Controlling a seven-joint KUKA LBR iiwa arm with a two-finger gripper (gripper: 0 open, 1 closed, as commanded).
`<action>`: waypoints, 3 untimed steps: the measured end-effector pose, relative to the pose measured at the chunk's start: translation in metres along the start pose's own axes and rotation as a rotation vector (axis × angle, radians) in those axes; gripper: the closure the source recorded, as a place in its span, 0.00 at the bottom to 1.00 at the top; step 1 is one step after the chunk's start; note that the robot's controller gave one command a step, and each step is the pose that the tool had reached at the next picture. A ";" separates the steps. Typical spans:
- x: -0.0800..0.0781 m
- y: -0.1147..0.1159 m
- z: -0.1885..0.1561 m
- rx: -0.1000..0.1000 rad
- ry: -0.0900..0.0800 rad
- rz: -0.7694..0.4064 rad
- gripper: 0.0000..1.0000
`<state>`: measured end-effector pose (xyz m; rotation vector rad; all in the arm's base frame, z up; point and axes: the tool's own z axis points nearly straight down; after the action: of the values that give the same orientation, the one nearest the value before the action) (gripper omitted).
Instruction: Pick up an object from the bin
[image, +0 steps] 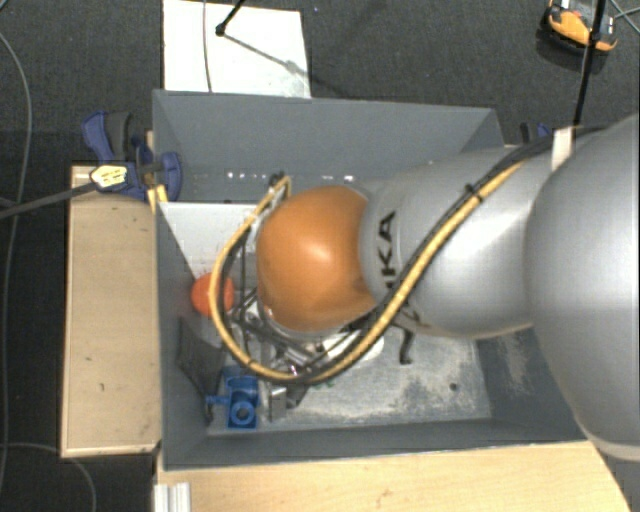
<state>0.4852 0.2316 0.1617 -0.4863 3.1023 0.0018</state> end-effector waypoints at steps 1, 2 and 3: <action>-0.006 0.014 0.023 0.001 -0.003 -0.144 0.00; -0.002 0.023 0.092 0.000 -0.005 -0.411 0.00; -0.001 0.021 0.089 0.000 -0.009 -0.505 1.00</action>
Offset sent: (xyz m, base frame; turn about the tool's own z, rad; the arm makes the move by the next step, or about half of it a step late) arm -0.0073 0.0233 -0.0917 -0.4111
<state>0.4797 0.2525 0.0730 -1.2428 2.8737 0.0032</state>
